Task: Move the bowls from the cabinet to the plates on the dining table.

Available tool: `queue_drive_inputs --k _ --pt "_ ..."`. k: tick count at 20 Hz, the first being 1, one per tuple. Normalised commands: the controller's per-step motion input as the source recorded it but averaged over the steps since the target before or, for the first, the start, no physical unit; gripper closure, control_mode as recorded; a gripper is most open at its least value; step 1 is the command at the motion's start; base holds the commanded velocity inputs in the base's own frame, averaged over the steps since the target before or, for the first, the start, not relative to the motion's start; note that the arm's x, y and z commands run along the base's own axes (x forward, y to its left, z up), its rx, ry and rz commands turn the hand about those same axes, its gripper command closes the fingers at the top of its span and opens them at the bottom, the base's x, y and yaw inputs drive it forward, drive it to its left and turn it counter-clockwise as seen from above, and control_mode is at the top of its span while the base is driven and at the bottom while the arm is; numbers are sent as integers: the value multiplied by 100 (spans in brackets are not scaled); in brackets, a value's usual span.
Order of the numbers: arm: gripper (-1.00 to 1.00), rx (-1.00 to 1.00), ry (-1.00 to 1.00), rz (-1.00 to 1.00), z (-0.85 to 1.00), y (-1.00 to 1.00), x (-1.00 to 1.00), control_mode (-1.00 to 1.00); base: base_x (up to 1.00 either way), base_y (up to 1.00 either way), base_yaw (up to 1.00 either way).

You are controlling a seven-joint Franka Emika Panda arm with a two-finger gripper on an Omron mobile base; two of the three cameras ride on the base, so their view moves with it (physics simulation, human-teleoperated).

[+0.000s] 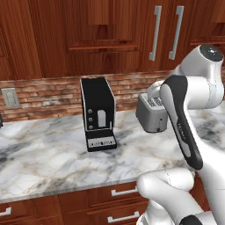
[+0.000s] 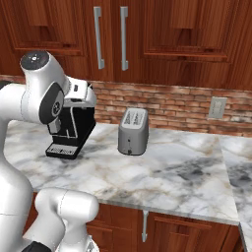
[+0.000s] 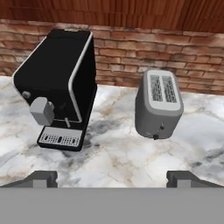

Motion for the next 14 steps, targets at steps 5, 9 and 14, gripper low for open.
queue_drive_inputs --k 5,9,14 --pt "-100 0 -8 0 29 -18 -8 -100 0 0 0" --pt "-100 0 -7 0 24 -15 -2 -100 0 0 0" --pt "-100 0 -9 0 25 -18 0 -100 0 0 0"
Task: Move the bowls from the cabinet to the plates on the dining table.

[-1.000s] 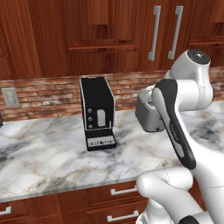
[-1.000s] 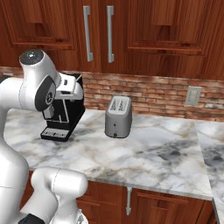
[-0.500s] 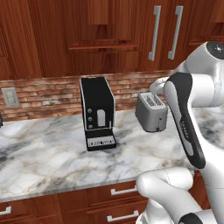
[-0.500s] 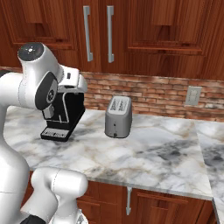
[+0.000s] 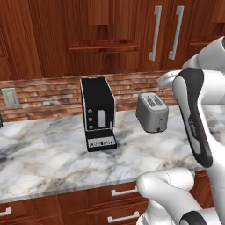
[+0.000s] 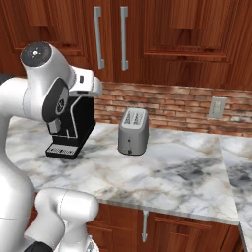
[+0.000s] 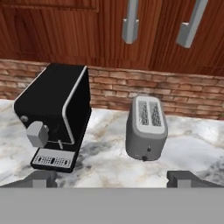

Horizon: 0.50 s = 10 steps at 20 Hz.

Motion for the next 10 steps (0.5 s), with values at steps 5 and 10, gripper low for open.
queue_drive_inputs --k 5,10 --pt "-100 0 -9 0 21 -17 0 -100 0 0 0" --pt "-100 0 -7 -2 21 -14 0 -100 0 0 0"
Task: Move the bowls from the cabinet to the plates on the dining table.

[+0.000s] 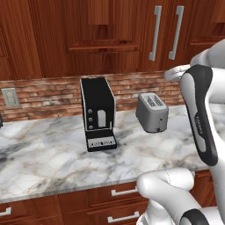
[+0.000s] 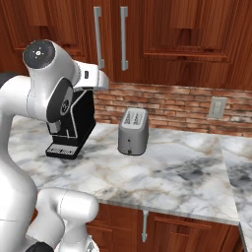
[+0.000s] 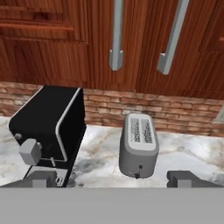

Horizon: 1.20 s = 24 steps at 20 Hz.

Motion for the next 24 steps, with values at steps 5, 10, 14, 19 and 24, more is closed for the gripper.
queue_drive_inputs --k 5,10,14,19,24 --pt "-100 0 -5 -4 20 -15 0 -100 0 0 0" --pt "-100 0 -2 -7 9 -11 10 -100 0 0 0" --pt "-100 0 -1 -7 14 -17 27 -100 0 0 0" --pt "-100 0 0 -3 24 -28 36 -100 0 0 0" --pt "-100 0 0 0 26 -31 28 -100 0 0 0"
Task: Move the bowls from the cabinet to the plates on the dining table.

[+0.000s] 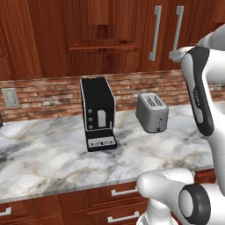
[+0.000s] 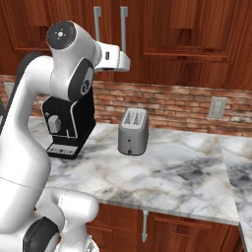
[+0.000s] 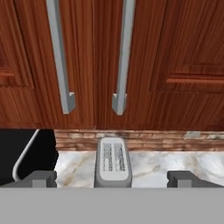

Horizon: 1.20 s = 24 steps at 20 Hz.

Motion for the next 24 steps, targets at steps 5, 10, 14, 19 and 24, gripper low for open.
queue_drive_inputs --k 5,10,14,19,24 --pt "-100 0 -2 0 20 -23 24 -100 0 0 0" --pt "-100 0 -1 0 14 -8 26 -100 0 0 0" --pt "-100 0 0 0 8 0 24 -100 0 0 0" --pt "-100 0 -5 0 5 0 18 -100 0 0 0" --pt "-100 0 -12 0 1 0 8 -100 0 0 0"
